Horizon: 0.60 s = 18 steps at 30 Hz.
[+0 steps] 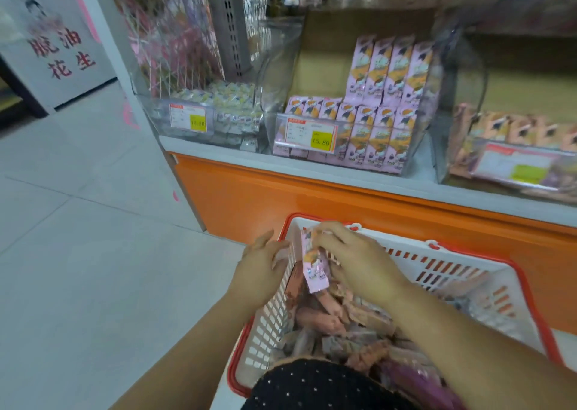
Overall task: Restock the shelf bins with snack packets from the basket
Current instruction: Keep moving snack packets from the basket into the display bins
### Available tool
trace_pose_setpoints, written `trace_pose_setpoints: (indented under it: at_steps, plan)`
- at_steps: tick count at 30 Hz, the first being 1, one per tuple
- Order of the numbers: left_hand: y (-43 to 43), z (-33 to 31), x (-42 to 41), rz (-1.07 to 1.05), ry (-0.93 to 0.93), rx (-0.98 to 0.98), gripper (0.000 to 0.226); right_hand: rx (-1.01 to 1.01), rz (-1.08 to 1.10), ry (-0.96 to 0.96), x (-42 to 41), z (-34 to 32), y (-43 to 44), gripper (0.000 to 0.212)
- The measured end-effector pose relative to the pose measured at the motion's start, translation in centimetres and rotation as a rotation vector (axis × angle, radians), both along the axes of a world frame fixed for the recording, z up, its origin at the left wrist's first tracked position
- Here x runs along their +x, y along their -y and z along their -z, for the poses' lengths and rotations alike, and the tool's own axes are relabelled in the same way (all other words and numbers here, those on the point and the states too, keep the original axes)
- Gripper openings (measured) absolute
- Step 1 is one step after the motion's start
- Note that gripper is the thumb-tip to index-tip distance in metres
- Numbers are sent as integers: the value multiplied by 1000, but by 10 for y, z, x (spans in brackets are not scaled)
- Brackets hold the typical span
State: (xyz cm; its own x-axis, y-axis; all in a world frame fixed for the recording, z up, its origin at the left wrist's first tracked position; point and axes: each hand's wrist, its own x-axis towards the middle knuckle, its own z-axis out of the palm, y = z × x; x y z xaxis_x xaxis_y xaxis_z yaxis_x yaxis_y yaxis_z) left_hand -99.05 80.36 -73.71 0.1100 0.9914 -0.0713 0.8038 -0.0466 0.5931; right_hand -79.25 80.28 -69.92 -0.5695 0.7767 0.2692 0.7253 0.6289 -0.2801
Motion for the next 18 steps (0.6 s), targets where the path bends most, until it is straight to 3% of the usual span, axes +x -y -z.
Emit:
trace_pose_setpoints:
  at_steps: [5,8,14,18]
  plan:
    - [18,-100,32,-80,574,132,19,215,-53,32,10,-97,-11,38]
    - [32,-143,49,-89,837,108,16,266,-2,-118,15,-129,-6,35]
    - [34,-189,74,-100,952,100,16,259,128,-420,18,-158,9,38]
    - [22,-202,82,-49,992,32,13,193,216,-507,20,-166,9,39]
